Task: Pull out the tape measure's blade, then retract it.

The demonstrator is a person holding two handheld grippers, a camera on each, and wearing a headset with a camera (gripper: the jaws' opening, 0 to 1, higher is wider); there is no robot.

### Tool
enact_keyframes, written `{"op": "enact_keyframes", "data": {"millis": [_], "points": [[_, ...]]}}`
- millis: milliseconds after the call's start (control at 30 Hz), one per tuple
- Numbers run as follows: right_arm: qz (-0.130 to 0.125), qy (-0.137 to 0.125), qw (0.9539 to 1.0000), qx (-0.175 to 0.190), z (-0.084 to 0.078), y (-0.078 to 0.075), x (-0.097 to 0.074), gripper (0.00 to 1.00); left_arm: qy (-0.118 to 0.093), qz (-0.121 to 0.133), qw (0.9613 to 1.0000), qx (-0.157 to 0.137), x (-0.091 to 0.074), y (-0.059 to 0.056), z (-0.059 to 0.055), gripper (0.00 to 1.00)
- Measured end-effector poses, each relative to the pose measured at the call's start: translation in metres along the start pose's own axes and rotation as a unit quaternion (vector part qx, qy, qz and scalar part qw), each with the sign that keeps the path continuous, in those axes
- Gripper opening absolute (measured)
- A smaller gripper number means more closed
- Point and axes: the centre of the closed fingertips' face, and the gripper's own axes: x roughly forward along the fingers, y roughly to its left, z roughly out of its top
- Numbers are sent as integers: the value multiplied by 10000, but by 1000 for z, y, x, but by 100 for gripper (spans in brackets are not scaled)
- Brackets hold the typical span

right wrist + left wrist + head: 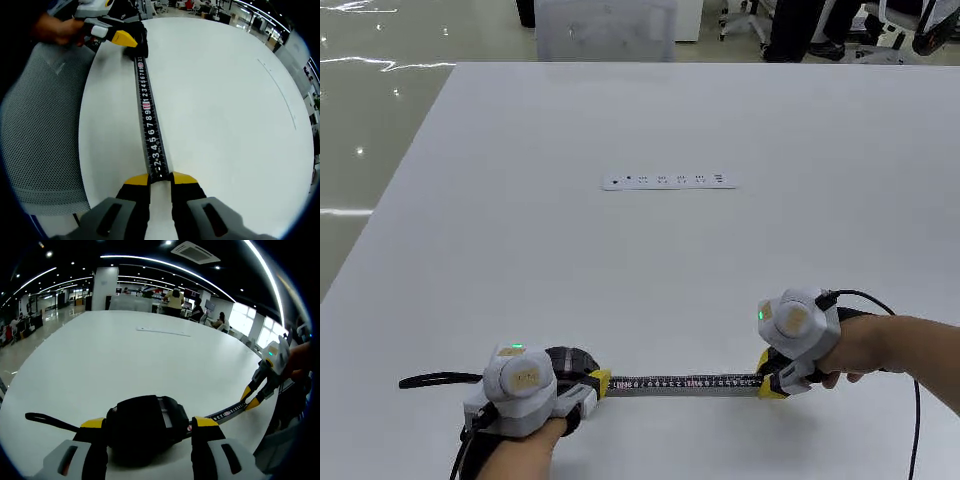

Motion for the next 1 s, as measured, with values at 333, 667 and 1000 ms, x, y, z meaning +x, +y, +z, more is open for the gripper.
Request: {"op": "enact_keyframes", "data": {"millis": [333,667,1000], "points": [[-73,99,9999,61,0,1,1,14,108,212,9997,-26,3,4,-2,64],[-116,0,9999,-59,2,2,1,13,215,214,9995,114,3,6,-4,61],[-74,-217,9997,-58,4,2,1,14,186,99,9998,-23,3,7,-3,61]]}}
